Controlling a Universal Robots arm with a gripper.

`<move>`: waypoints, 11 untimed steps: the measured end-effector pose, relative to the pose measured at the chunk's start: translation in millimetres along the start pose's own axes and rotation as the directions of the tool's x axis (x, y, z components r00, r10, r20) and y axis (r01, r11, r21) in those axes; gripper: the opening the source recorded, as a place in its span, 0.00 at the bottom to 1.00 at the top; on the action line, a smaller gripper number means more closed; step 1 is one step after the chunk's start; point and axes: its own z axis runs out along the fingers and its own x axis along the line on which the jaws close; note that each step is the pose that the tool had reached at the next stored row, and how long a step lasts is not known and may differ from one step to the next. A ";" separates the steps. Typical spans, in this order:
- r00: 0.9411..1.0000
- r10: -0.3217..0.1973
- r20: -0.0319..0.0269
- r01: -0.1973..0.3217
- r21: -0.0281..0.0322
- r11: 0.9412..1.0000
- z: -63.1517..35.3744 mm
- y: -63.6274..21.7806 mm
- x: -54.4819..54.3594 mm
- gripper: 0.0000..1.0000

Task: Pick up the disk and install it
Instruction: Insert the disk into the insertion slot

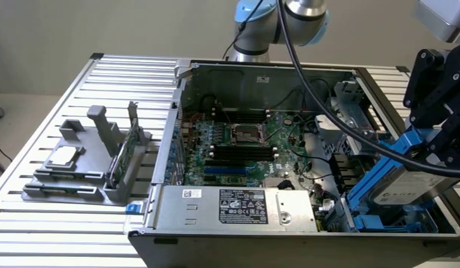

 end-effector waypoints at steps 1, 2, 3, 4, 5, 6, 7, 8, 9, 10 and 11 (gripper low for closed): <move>1.000 -0.003 0.000 0.003 0.000 1.000 0.3 0.0 0.1 0.33; 1.000 -0.005 0.000 0.005 0.000 1.000 0.7 0.0 0.2 0.33; 1.000 -0.008 0.000 0.008 -0.001 1.000 1.0 0.0 0.4 0.33; 1.000 -0.010 0.000 0.010 -0.001 1.000 1.3 0.0 0.5 0.33; 1.000 -0.013 0.000 0.013 -0.001 1.000 1.6 0.0 0.6 0.33; 1.000 -0.015 0.000 0.015 -0.001 1.000 1.9 0.0 0.8 0.33; 1.000 -0.018 0.000 0.018 -0.001 1.000 2.3 0.0 0.9 0.33; 1.000 -0.020 0.000 0.020 -0.002 1.000 2.5 0.0 1.1 0.33; 1.000 -0.023 0.000 0.023 -0.002 1.000 2.8 0.0 1.2 0.33; 1.000 -0.025 0.000 0.025 -0.002 1.000 3.1 0.0 1.4 0.33; 1.000 -0.028 0.001 0.028 -0.002 1.000 3.4 0.0 1.5 0.33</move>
